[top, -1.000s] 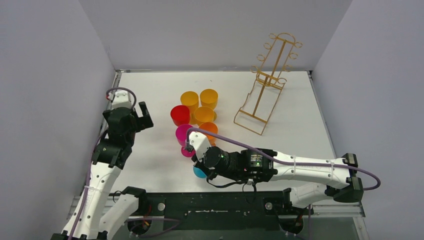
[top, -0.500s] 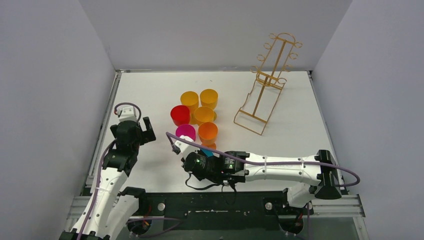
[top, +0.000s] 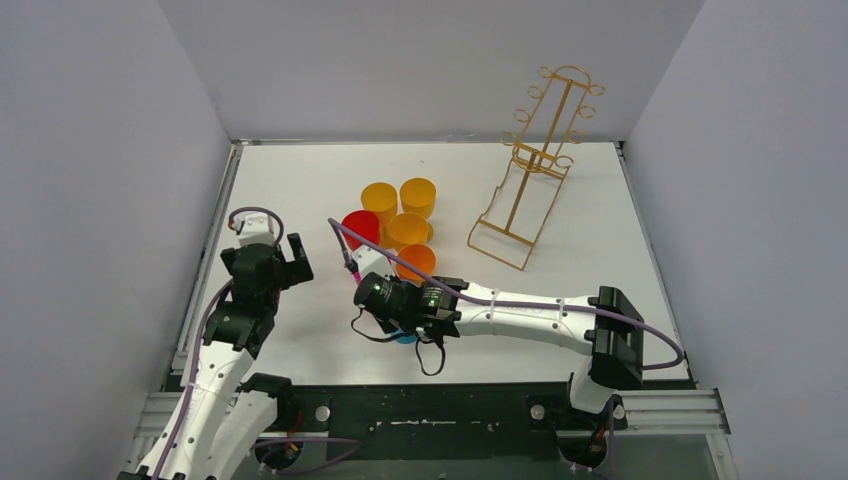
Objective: Take the wine glass off the wine glass rack
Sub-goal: Place the wine glass at the center of the board.
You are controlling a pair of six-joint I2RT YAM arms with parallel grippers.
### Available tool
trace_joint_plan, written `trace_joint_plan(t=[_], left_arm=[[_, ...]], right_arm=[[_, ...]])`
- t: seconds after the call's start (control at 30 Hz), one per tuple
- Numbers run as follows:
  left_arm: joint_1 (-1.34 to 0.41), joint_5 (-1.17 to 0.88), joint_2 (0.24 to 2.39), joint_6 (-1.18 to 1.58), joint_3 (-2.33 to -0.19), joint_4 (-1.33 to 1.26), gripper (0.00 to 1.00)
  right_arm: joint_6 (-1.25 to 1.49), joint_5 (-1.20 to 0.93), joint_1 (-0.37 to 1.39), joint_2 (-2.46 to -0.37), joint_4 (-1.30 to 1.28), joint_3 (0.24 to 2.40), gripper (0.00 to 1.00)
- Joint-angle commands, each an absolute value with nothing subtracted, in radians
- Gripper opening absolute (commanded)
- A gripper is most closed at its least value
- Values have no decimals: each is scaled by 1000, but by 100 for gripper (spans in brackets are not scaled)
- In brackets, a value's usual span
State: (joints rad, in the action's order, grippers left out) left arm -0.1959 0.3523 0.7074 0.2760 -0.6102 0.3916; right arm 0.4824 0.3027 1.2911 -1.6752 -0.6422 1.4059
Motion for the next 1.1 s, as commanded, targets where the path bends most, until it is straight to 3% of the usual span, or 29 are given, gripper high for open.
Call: trace_joint_plan(t=[0.0,0.1,0.5,1.07], left_arm=[[-201,371,690,261,-604,333,97],[-206,383,683,259,-601,331,97],[-225,386,654,244,-581,313,97],[-227,373,650,238,-577,308,97]], right_arm=[[521,306,1302,-1700,-632,1461,0],[529,308,1304,-1711,-645,1480,0],[525,346,1313,-1732,-726,1536,28],[529,354,1347,-1755,-757,1595,32]])
